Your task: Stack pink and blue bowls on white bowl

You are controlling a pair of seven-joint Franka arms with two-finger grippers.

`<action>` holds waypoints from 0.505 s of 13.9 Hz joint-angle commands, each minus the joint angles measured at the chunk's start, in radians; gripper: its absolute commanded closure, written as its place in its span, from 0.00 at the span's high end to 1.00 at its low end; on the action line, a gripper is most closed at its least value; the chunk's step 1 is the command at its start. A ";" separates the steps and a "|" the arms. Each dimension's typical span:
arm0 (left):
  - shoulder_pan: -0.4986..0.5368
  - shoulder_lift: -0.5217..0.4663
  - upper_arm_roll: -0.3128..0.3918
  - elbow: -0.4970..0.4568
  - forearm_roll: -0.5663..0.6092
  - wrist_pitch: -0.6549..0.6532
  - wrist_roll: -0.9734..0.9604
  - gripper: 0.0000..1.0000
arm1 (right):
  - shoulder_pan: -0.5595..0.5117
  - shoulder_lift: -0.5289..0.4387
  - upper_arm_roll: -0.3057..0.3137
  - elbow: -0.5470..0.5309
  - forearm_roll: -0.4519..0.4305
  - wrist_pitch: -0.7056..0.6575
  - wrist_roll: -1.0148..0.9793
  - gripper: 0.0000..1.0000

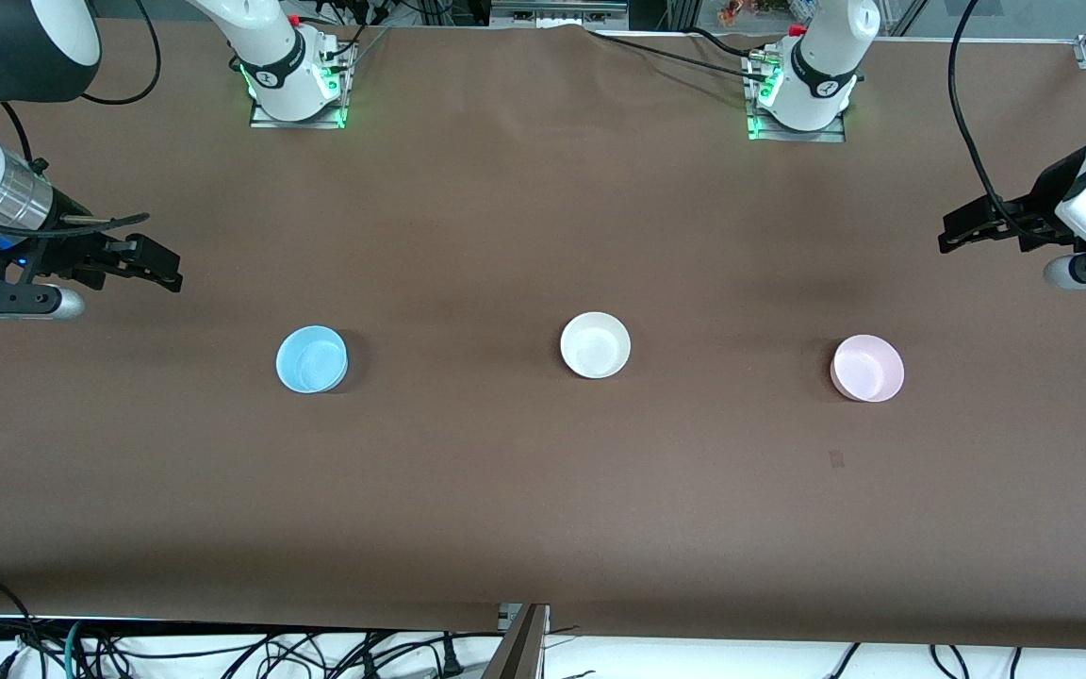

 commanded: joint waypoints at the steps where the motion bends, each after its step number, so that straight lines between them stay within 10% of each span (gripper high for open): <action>1: -0.002 -0.004 -0.008 -0.001 0.013 0.003 0.026 1.00 | -0.005 0.012 0.001 0.014 0.005 -0.004 -0.002 0.99; 7: 0.013 0.003 -0.012 0.005 0.019 0.001 0.035 1.00 | -0.005 0.012 0.000 0.014 0.003 -0.004 -0.004 0.99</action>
